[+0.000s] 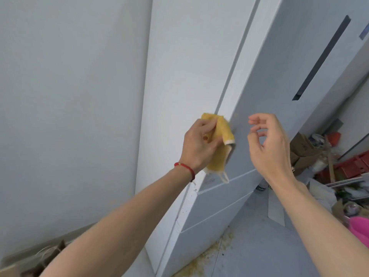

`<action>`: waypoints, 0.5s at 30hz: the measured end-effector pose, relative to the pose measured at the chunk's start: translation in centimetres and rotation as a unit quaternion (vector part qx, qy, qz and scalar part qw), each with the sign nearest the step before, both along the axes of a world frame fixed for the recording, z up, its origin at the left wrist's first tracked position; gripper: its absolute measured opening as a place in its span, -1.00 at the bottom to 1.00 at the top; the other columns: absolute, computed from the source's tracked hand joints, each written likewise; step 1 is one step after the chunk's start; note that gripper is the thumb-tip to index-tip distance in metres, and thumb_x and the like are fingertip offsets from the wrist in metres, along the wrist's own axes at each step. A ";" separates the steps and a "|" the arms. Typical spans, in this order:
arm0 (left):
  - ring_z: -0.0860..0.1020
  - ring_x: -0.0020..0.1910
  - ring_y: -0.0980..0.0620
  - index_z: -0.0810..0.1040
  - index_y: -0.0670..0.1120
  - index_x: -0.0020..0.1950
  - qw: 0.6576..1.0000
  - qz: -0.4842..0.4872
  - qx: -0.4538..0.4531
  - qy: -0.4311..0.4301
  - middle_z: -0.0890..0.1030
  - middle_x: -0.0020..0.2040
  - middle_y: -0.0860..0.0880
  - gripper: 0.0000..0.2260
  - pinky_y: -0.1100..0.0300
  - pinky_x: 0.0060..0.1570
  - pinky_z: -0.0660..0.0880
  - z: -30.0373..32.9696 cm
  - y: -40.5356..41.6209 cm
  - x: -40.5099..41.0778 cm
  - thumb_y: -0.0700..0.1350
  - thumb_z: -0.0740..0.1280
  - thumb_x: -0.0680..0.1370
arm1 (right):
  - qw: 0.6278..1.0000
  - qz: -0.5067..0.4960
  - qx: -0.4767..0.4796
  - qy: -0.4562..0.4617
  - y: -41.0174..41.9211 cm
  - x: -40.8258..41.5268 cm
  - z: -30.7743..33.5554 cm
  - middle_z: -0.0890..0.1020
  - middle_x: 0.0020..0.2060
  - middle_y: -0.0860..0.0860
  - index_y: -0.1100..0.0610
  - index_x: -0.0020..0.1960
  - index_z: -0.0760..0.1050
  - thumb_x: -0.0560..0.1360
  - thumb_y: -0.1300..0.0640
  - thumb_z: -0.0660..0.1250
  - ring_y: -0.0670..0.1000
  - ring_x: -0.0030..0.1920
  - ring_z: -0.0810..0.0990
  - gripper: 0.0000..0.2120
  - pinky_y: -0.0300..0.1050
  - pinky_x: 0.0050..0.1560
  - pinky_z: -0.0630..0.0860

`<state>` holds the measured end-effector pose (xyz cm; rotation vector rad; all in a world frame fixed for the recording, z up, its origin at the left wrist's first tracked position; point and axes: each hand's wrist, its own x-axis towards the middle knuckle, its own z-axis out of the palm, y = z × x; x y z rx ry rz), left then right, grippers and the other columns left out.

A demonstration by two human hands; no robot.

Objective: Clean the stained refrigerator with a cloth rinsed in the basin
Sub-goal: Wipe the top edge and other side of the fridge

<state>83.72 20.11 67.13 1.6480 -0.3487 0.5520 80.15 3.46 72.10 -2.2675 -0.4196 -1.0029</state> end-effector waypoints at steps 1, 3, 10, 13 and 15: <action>0.56 0.16 0.05 0.65 -0.04 0.29 1.000 -0.009 0.001 -0.006 0.58 0.17 0.03 -0.60 0.00 0.19 0.55 1.6 0.3 0.4 -0.09 0.54 0.46 | 1.000 0.007 -0.004 -0.015 0.3 0.0 -0.1 0.60 0.08 0.08 0.23 0.21 0.50 0.55 0.30 0.25 -0.07 -0.03 0.54 -0.75 -0.31 0.04 0.47; 0.57 0.15 0.08 0.68 -0.03 0.26 1.000 -0.015 -0.004 -0.015 0.62 0.14 0.05 -0.61 0.01 0.18 0.56 3.7 0.9 1.1 -0.04 0.57 0.44 | 0.997 0.003 -0.025 -0.076 1.1 -0.2 -0.7 0.59 0.08 0.13 0.27 0.19 0.52 0.56 0.28 0.25 0.05 0.03 0.56 -0.77 -0.13 0.07 0.51; 0.58 0.23 -0.03 0.67 -0.07 0.23 0.978 -0.194 -0.015 0.074 0.66 0.18 -0.06 -0.70 -0.07 0.37 0.47 0.3 3.9 1.4 -0.26 0.35 0.53 | 0.964 -0.017 -0.187 -0.188 6.5 -0.5 -2.9 0.60 0.25 0.20 0.32 0.29 0.57 0.55 0.38 0.33 0.17 0.27 0.56 -0.69 0.07 0.33 0.49; 0.54 0.34 -0.01 0.64 -0.07 0.31 0.914 -0.323 -0.144 0.200 0.65 0.29 -0.08 -0.53 -0.06 0.39 0.42 0.8 5.7 2.2 -0.31 0.12 0.51 | 0.944 -0.120 -0.276 -0.133 8.4 0.7 -5.1 0.59 0.28 0.20 0.36 0.33 0.53 0.58 0.30 0.31 0.19 0.31 0.56 -0.66 0.06 0.39 0.47; 0.49 0.41 -0.02 0.60 -0.08 0.37 0.896 -0.355 -0.160 0.214 0.61 0.34 -0.08 -0.51 -0.06 0.39 0.41 0.9 6.3 2.7 -0.27 0.09 0.52 | 0.910 -0.216 -0.341 -0.096 9.7 0.6 -5.9 0.52 0.36 0.24 0.39 0.41 0.45 0.60 0.31 0.12 0.23 0.44 0.46 -0.58 0.16 0.56 0.26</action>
